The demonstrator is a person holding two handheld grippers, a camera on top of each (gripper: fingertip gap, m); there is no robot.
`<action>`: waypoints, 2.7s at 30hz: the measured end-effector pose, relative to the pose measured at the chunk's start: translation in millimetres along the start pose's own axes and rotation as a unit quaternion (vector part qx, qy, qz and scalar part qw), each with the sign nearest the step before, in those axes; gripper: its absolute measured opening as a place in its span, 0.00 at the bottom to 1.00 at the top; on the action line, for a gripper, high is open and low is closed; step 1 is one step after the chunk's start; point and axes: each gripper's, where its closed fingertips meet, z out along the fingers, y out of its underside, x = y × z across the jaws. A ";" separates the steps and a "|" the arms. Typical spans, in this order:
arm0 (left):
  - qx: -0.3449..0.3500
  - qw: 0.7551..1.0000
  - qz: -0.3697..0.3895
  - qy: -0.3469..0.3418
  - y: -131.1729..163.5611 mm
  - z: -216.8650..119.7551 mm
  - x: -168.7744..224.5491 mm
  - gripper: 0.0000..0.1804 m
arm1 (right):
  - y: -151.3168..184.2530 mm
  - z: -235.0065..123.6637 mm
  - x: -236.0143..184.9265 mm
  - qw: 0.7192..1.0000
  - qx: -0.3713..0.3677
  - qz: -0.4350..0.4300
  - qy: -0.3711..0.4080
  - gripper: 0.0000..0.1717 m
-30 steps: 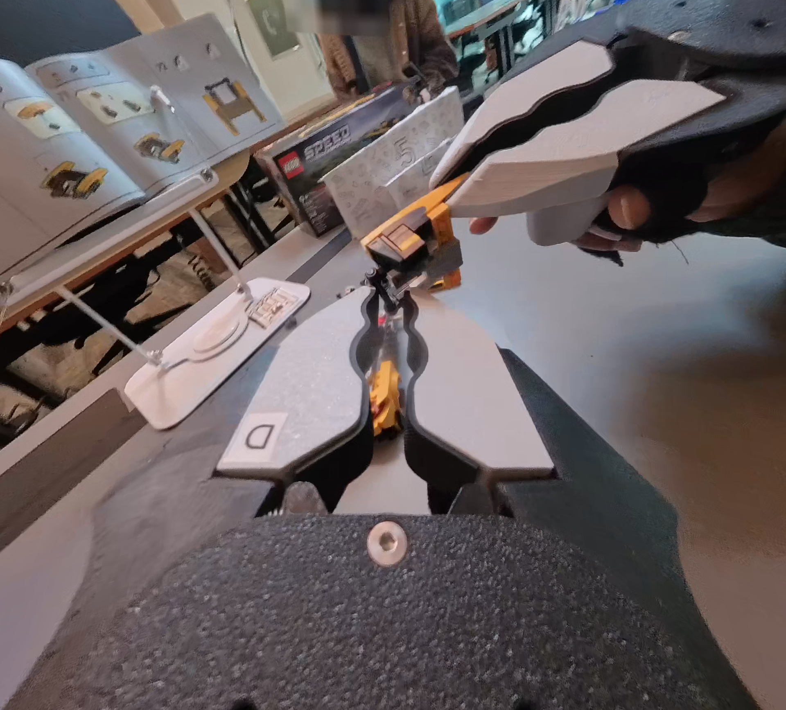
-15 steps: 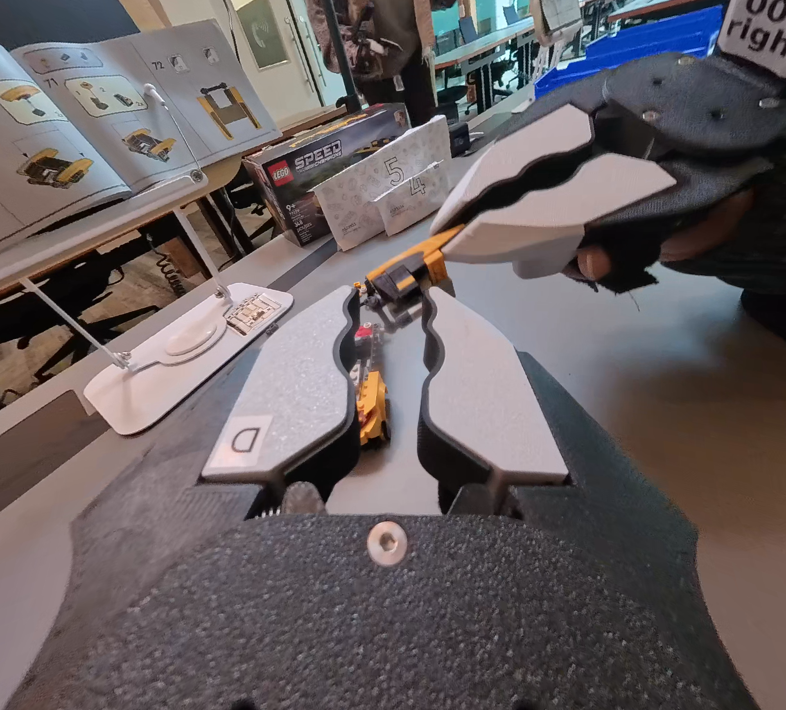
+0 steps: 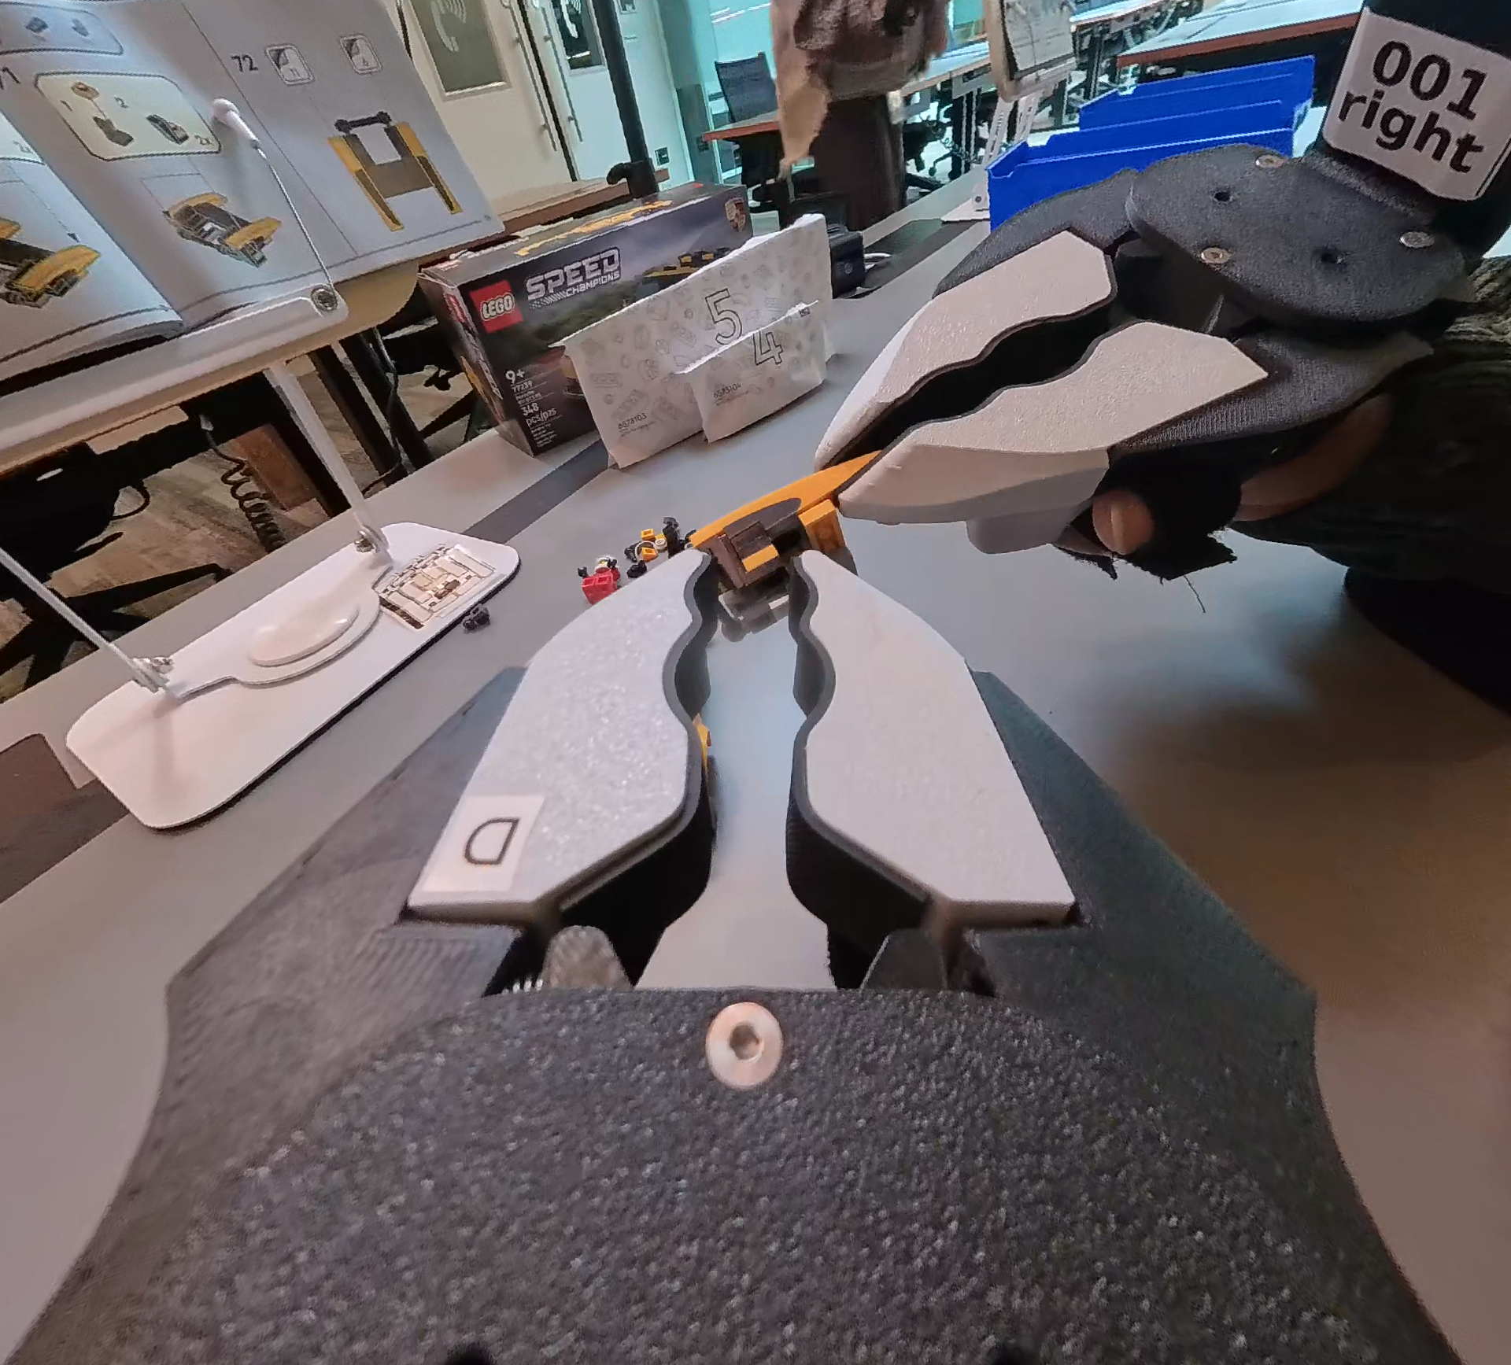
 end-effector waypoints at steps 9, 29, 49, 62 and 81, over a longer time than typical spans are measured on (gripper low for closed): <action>0.012 1.000 -0.013 0.021 -6.4 -3.9 3.0 0.08 | -0.1 -3.0 -2.6 0.999 0.019 -0.003 -0.025 0.04; 0.000 0.998 -0.055 0.017 1.8 5.4 4.9 0.20 | -1.7 3.2 -7.0 1.000 0.015 -0.005 0.015 0.03; -0.025 0.997 -0.058 0.035 9.0 4.8 5.9 0.19 | 5.4 2.3 -7.3 1.000 -0.003 0.005 -0.014 0.03; -0.039 0.995 -0.065 0.057 14.5 4.1 7.9 0.15 | 10.9 -0.6 -7.4 0.997 -0.012 0.045 -0.055 0.03; -0.031 0.989 -0.091 0.113 13.3 0.9 18.1 0.15 | 15.4 -8.4 -4.5 0.991 -0.014 0.082 -0.102 0.03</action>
